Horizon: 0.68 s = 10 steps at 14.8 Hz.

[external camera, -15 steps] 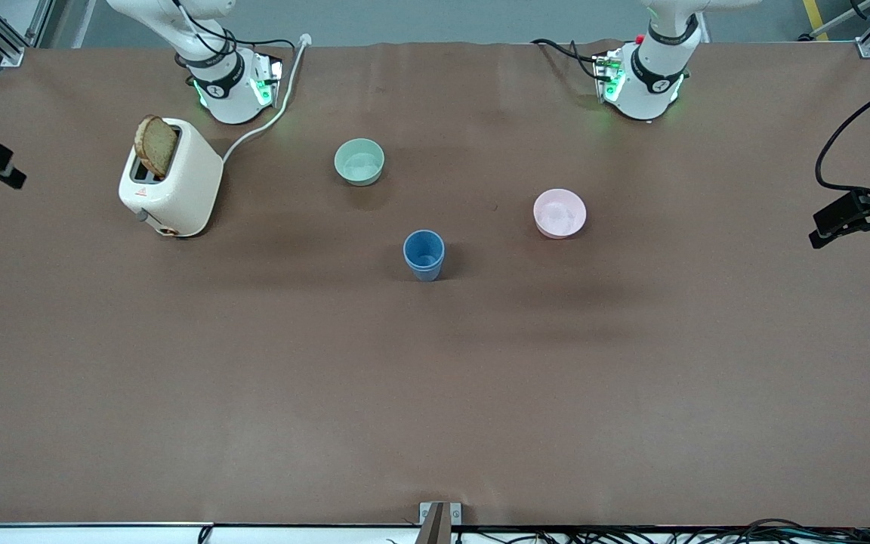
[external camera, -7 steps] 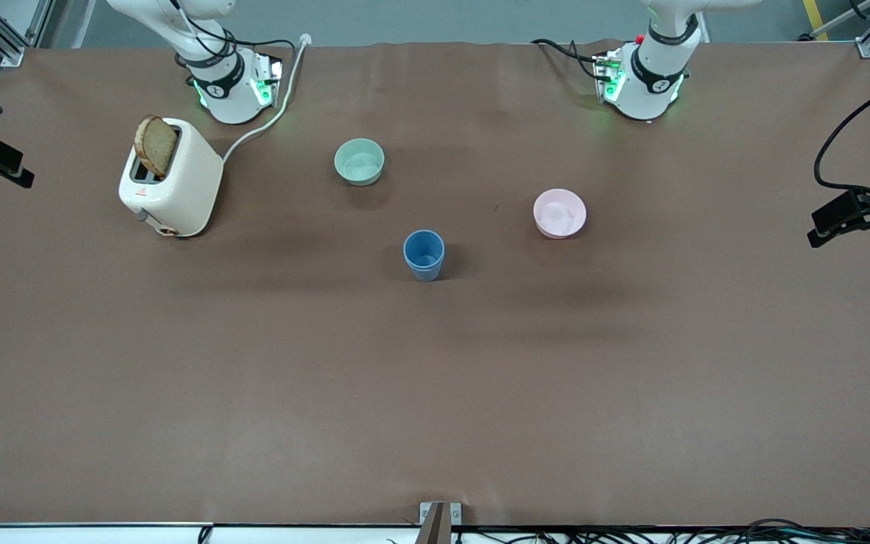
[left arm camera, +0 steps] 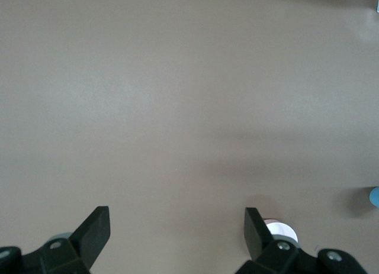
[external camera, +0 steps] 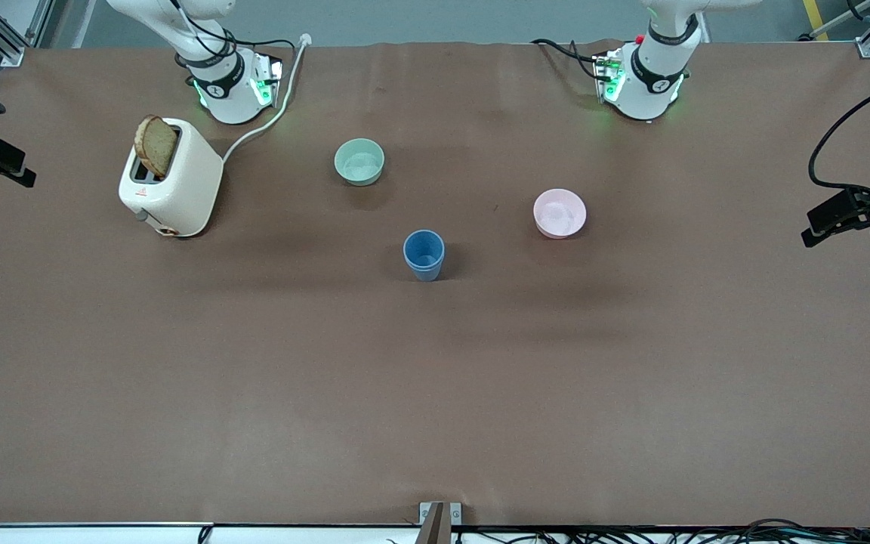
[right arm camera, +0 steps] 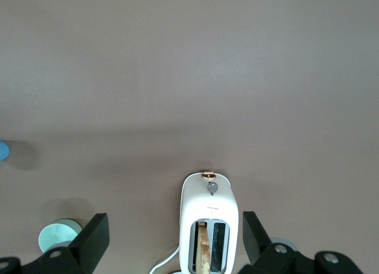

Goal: Stack blue cups with both arms

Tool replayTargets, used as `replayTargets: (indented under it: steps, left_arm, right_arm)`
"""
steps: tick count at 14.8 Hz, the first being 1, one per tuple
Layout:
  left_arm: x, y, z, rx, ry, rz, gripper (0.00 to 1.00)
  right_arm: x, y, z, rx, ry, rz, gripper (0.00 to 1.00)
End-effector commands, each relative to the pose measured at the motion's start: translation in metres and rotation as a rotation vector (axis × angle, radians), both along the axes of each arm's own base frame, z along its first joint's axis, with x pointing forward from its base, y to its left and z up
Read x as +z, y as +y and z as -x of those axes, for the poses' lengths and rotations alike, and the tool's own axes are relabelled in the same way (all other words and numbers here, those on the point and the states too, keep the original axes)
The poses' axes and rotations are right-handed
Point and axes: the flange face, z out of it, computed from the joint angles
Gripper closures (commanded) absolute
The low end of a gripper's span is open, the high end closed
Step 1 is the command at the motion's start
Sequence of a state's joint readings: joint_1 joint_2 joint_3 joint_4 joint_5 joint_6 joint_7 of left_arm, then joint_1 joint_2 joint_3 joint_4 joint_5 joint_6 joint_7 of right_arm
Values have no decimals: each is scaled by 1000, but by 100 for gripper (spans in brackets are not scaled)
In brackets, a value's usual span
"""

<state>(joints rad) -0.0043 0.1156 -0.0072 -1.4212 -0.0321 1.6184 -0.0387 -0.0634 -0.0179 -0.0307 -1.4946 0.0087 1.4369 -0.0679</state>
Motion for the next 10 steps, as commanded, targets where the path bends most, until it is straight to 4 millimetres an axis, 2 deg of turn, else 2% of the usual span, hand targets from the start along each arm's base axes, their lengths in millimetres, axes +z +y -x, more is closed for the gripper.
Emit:
replayTargets:
  steps: [1,10]
  left_arm:
    - [8,0,5,8,-9,2,0]
    - [7,0,6,-1,-4,-3,0]
  right_arm:
    - [-1,-3,13,18,-16,9,1]
    - [2,-5,10,15,-36,11,0]
